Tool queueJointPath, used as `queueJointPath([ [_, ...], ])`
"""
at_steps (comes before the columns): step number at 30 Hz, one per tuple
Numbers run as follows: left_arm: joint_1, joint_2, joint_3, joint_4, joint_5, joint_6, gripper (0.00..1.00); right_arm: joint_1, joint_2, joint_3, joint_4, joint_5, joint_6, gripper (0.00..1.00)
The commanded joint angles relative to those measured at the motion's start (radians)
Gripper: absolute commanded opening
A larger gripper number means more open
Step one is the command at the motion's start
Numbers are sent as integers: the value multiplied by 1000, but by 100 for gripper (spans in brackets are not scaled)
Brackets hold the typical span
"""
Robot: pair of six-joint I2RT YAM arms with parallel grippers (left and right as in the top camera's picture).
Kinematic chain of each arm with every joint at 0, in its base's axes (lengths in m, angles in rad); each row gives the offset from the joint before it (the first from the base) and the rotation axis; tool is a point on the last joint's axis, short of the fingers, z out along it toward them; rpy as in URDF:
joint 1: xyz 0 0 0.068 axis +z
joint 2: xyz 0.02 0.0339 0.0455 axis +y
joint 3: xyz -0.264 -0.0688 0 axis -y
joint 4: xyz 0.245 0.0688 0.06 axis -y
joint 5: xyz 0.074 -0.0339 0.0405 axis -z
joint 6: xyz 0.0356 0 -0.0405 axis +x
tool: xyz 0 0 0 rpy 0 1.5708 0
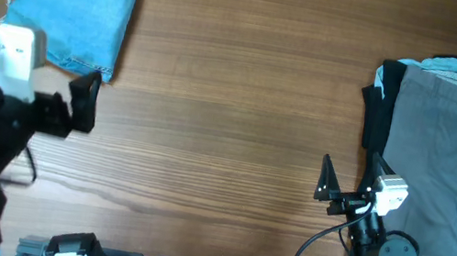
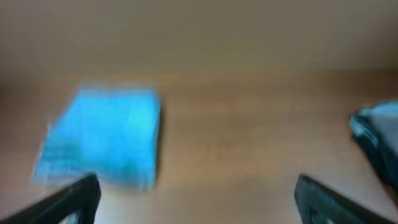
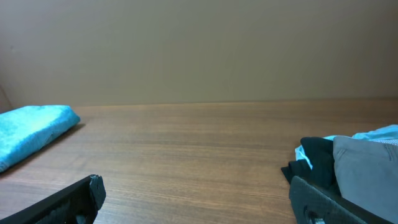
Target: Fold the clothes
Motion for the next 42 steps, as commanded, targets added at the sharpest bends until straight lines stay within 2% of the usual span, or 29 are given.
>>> queueJointPath([
  [1,-90,-88,-167,241,-5,-91,100,-5,-7,-1,4,-15,10,100],
  [4,-105,-242,-453,515,5,-111,100,-5,-7,-1,4,-15,10,100],
  [9,-105,-528,-869,721,40,-112,100,-5,-7,-1,4,-15,11,100],
  [15,-105,-830,-1179,845,40,-172,100,-5,-7,-1,4,-15,11,100],
  [18,-105,-865,-1321,935,36,-172,100,-5,-7,-1,4,-15,11,99],
  [21,-105,-865,-1372,896,36,-171,100,-5,-7,-1,4,-15,11,100],
  [42,-110,-863,-1372,902,36,-171,100,-5,-7,-1,4,-15,10,100],
])
